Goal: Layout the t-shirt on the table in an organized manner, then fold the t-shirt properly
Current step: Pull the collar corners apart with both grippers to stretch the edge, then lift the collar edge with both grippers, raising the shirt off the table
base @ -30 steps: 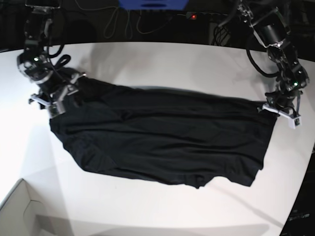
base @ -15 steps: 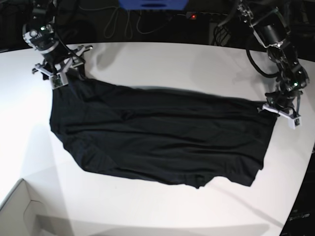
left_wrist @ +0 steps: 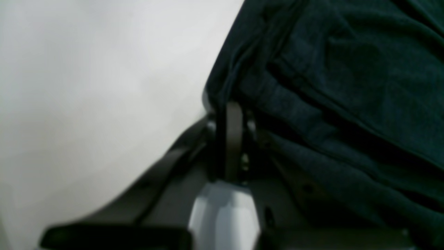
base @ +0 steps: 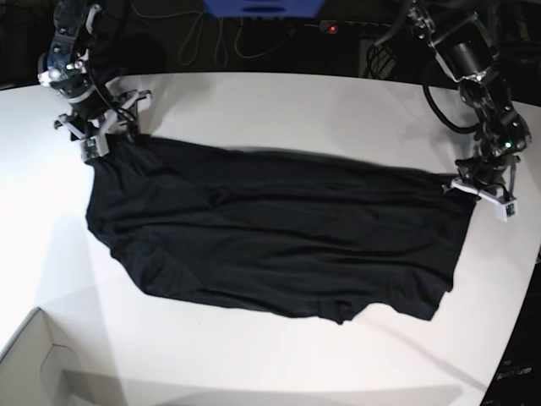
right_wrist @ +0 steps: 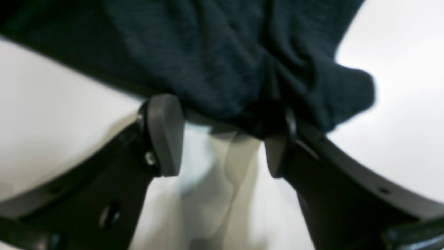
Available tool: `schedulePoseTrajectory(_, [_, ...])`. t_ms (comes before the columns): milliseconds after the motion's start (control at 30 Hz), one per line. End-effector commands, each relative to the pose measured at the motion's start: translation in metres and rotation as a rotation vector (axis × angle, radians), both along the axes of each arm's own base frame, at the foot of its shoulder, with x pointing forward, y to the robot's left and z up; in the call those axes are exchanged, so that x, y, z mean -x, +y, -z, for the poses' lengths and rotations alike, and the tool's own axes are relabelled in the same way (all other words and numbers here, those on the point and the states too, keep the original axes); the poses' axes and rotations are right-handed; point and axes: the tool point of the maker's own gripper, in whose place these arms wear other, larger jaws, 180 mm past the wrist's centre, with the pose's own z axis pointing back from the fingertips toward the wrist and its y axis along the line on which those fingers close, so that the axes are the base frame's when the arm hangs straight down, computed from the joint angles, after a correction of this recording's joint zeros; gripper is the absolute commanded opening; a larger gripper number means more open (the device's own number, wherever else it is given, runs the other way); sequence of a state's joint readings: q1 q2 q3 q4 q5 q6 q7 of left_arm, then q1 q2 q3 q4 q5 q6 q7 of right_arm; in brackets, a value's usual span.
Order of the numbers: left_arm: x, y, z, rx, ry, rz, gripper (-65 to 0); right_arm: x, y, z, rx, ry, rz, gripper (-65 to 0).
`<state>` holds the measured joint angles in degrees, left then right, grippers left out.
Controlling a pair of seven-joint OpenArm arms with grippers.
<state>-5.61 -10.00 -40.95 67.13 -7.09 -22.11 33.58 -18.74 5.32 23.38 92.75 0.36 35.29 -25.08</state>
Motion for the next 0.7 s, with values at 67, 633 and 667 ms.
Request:
schedulePoseTrajectory(67, [-0.011, 0.01, -0.018, -0.029, -0.053, -0.009, -65.0, -0.014, -0.01, -0.015, 0.014, -0.058, 0.012, -28.9])
schedulePoseTrajectory(633, [-0.011, 0.01, -0.018, -0.029, -0.053, -0.009, -65.0, -0.032, -0.021, -0.005, -0.006, -0.053, 0.04, -28.8])
schedulePoseTrajectory(667, [-0.011, 0.01, -0.018, -0.029, -0.053, -0.009, -65.0, -0.032, -0.022, -0.002, -0.007, -0.044, 0.039, -28.9])
